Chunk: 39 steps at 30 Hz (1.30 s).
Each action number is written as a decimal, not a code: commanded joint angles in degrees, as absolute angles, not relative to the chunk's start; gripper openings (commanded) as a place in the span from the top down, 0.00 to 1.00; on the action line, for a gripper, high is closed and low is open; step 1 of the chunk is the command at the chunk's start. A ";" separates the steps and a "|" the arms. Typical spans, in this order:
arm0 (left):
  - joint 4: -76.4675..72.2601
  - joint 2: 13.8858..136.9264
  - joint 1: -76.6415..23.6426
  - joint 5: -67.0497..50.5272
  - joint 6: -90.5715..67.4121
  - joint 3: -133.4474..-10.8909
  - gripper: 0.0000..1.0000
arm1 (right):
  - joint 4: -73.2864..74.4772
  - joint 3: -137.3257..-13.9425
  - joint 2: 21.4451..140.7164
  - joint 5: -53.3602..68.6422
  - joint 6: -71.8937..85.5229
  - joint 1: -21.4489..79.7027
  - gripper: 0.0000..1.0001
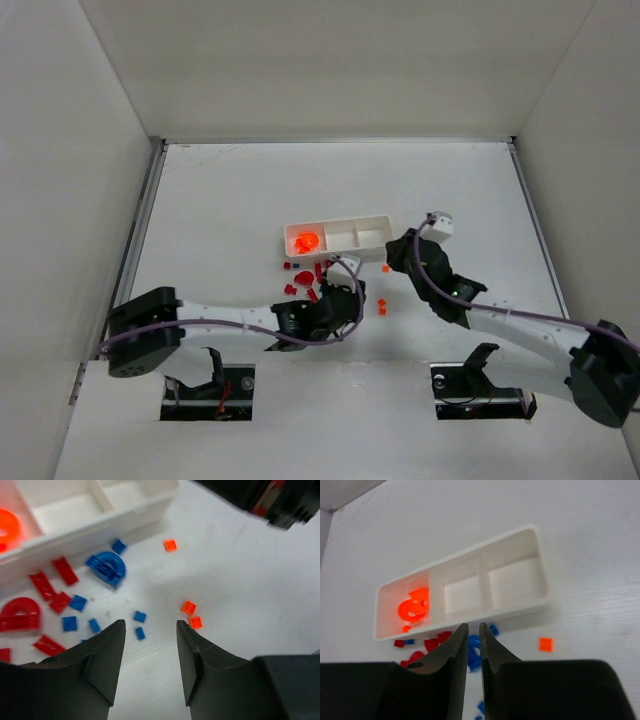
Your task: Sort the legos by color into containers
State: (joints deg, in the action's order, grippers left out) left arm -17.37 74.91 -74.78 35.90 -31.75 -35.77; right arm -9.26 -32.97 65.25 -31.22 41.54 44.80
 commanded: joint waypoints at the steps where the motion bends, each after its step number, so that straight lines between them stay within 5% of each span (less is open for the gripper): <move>1: -15.21 84.09 -78.08 34.28 -32.87 -41.47 0.57 | -8.36 -24.36 55.56 -33.92 43.77 40.39 0.78; 6: -14.07 90.78 -80.63 34.19 -33.48 -46.39 0.58 | -6.24 -18.82 49.32 -34.63 45.53 37.49 0.59; 10: -12.39 96.14 -81.95 34.19 -34.28 -50.00 0.58 | -6.15 -16.70 46.50 -34.45 45.88 36.87 0.54; 28: -13.36 107.75 -79.85 34.89 -32.52 -56.42 0.64 | -6.94 -15.12 46.23 -32.96 47.20 35.81 0.54; 39: -12.74 108.90 -80.02 37.08 -31.38 -57.04 0.80 | -7.47 -15.03 46.93 -32.61 47.29 35.90 0.54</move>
